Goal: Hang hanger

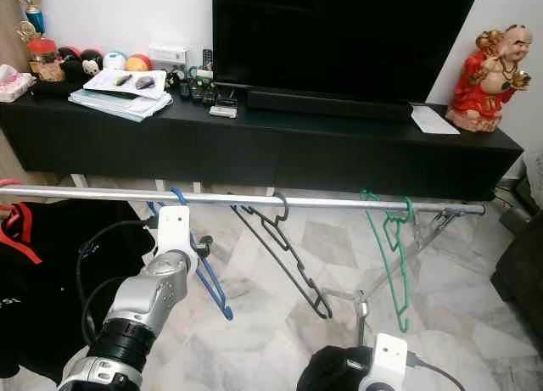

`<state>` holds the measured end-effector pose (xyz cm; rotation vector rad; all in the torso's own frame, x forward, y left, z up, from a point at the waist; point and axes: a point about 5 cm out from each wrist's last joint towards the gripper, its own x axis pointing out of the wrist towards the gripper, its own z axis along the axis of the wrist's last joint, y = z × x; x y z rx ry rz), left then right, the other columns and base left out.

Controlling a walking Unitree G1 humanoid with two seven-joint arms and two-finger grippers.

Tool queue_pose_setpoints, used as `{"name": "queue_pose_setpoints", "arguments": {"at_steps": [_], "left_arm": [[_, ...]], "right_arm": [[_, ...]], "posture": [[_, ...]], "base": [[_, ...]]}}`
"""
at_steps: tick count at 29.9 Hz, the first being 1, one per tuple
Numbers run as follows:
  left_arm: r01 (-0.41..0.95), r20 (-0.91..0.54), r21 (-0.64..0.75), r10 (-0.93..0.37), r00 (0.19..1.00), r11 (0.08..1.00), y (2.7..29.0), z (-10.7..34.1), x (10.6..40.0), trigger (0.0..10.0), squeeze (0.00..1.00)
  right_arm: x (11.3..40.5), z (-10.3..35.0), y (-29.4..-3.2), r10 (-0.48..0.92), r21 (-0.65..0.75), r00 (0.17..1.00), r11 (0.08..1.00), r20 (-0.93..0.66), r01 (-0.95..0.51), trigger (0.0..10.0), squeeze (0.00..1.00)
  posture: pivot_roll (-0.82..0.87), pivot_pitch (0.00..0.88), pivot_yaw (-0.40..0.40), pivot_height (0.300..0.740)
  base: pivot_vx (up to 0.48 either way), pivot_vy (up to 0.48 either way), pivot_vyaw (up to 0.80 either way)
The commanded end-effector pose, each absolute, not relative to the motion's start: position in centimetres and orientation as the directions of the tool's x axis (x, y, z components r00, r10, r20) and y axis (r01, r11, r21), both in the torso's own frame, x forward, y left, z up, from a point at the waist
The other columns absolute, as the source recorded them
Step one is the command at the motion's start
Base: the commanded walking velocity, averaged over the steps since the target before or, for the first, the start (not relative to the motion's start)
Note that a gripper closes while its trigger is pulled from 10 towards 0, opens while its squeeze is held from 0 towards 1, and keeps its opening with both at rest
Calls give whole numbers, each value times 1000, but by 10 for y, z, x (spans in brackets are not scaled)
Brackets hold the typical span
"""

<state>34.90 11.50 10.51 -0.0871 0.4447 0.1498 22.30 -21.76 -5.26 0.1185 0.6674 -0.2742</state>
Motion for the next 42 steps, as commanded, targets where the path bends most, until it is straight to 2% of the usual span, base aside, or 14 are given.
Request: {"name": "queue_pose_setpoints", "arguments": {"at_steps": [1,11,19,22,23,24,25,29,31,32,42], "left_arm": [[-160,-437,-74,112,893,984,110,106,352,10000,0],[-200,-456,-82,141,879,976,116,102,356,10000,0],[-248,-453,-56,196,869,967,133,99,356,10000,0],[-163,-405,-86,115,907,983,127,107,359,10000,0],[-82,-390,-97,38,920,992,119,109,361,10000,0],[-82,-390,-97,38,920,992,119,109,361,10000,0],[-18,-379,-85,-15,925,996,113,110,361,10000,0],[86,-394,-21,-87,915,996,104,101,358,10000,0],[93,-403,-20,-93,911,996,103,99,357,9647,0],[90,-425,-9,-86,901,996,105,94,357,0,0],[97,-417,29,-76,905,995,108,91,356,0,0]], "right_arm": [[219,-53,-228,-236,10,740,950,-630,311,10000,0],[203,-61,-232,-233,12,710,947,-665,322,10000,0],[201,-63,-232,-230,16,709,946,-666,322,10000,0],[203,-61,-232,-228,17,714,948,-662,319,10000,0],[204,-61,-233,-228,17,715,948,-660,318,10000,0],[204,-61,-233,-228,17,715,948,-660,318,10000,0],[204,-61,-233,-228,17,717,948,-659,317,10000,0],[205,-59,-233,-228,19,721,948,-654,317,10000,0],[206,-59,-233,-229,20,722,948,-652,318,10000,0],[206,-59,-234,-230,20,724,948,-651,318,10000,0],[206,-58,-234,-237,10,723,947,-649,320,10000,0]], "posture": [[134,0,-137,740],[135,0,-140,740],[137,0,-142,740],[140,0,-144,740],[143,0,-146,740],[143,0,-146,740],[140,0,-145,740],[137,0,-144,740],[132,0,-144,740],[128,0,-143,740],[123,0,-146,740]], "base": [[0,0,0],[0,0,0],[0,0,0],[0,0,0],[0,0,0],[0,0,0],[0,0,0],[0,0,0],[0,0,0],[0,0,0],[0,0,0]]}}
